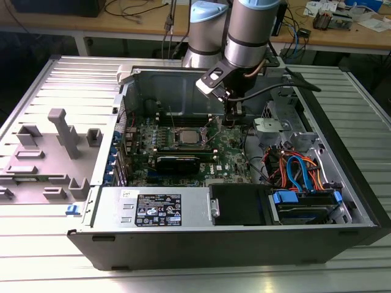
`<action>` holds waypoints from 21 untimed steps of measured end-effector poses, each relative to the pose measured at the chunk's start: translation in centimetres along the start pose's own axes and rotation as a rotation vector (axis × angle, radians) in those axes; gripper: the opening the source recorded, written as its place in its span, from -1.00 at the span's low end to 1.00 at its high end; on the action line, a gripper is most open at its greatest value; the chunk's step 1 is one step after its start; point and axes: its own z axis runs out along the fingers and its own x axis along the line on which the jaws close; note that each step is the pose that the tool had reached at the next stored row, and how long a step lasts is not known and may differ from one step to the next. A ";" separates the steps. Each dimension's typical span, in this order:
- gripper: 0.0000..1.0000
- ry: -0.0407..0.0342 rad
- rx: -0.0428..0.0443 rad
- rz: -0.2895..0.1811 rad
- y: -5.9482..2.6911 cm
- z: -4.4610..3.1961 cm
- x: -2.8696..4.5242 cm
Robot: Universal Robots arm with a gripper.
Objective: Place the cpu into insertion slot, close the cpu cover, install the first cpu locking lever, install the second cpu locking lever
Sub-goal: 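Close the cpu cover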
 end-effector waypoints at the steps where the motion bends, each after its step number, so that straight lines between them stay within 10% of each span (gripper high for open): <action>1: -0.79 0.0004 0.0000 0.000 -0.12 0.00 0.01; 21: -0.79 0.0043 0.0007 0.000 -2.01 -0.01 0.10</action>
